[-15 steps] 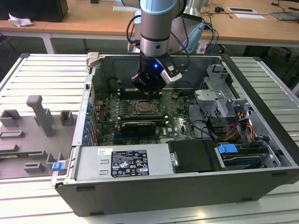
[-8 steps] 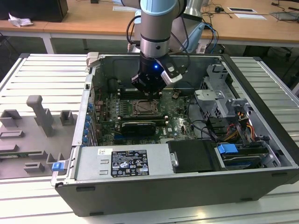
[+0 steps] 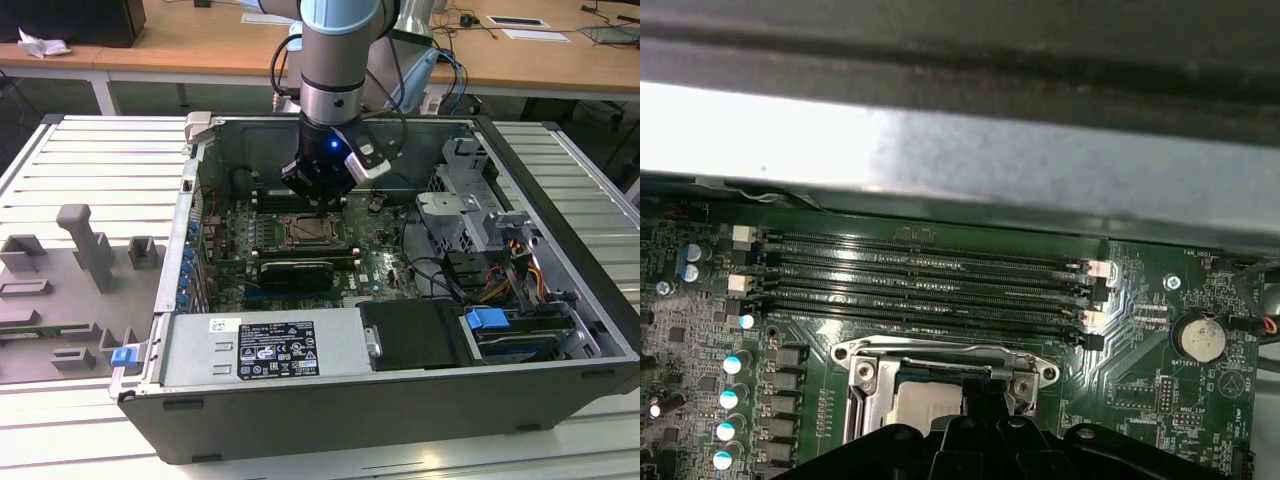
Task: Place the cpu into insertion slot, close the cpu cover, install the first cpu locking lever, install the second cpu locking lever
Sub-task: 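Install the second cpu locking lever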
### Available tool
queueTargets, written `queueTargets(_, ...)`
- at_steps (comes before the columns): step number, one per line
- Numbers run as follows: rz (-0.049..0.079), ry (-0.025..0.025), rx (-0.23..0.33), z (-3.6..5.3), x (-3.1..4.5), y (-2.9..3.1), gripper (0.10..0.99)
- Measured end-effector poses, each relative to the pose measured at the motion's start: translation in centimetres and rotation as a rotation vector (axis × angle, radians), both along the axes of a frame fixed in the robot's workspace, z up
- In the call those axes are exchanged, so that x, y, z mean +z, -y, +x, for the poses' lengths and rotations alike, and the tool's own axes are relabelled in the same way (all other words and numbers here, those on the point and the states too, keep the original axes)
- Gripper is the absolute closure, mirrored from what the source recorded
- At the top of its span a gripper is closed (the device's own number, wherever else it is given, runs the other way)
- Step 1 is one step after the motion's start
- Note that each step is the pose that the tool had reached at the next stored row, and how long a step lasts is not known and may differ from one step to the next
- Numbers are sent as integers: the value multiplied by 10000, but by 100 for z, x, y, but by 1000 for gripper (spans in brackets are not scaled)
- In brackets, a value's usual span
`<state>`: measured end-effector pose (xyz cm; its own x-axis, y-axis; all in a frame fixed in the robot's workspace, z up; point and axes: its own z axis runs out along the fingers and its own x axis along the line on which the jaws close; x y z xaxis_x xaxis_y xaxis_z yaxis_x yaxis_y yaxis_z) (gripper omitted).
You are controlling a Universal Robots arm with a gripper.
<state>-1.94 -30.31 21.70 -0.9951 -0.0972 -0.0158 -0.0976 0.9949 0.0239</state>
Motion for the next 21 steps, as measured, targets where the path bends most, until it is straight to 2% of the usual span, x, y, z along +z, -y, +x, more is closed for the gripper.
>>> queueTargets(3,-1,-1,-2,-1,9,14,980)
queueTargets(8,0,0,0,0,94,21,980)
queueTargets(21,1,0,-1,0,97,127,980)
